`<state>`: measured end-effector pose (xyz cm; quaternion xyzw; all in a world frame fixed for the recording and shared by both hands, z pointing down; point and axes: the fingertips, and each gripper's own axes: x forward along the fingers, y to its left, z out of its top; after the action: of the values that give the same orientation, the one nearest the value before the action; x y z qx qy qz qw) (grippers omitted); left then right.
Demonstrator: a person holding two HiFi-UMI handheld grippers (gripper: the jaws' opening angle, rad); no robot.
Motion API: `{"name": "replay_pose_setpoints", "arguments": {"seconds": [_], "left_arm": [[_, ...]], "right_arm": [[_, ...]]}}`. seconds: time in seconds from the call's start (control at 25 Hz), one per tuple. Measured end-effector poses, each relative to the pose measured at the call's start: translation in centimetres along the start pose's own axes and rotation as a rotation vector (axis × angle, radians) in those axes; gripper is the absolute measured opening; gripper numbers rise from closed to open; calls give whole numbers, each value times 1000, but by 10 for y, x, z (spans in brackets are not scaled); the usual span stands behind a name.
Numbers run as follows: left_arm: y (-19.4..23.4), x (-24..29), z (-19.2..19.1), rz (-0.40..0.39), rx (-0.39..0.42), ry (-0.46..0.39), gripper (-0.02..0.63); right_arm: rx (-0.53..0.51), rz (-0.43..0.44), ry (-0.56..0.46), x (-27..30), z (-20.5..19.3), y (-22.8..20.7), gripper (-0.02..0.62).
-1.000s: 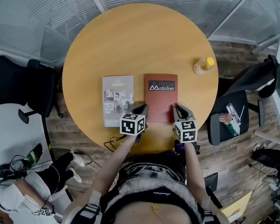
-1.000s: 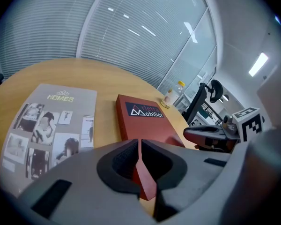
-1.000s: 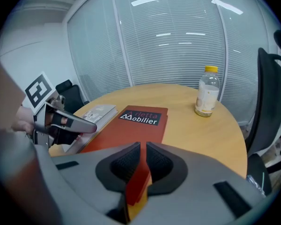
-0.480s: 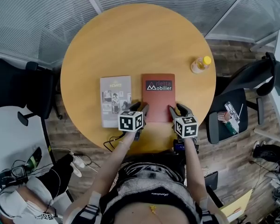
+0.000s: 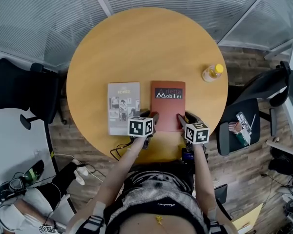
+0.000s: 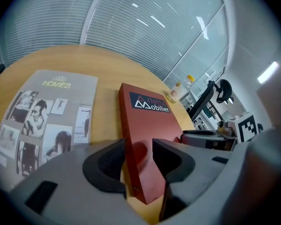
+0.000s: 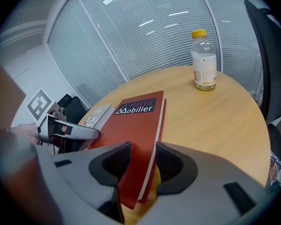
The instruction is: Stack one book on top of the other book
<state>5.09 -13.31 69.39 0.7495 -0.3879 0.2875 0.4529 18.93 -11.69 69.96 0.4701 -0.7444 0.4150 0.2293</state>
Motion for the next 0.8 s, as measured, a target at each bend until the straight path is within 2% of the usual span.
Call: {"name": "replay_pose_setpoints", "arguments": {"seconds": [0.28,0.56,0.8], "left_arm": [[2,6,-3,38,-19,65,166],[0,9,-4,-2,-68,83,160],[0,8,-3,-4,-67,79,150]], "right_arm": [[29,25,0,1,0,-2,156],[51,36,-3,0,0,-2,156],[56,29,0,1,-1,-2,152]]}}
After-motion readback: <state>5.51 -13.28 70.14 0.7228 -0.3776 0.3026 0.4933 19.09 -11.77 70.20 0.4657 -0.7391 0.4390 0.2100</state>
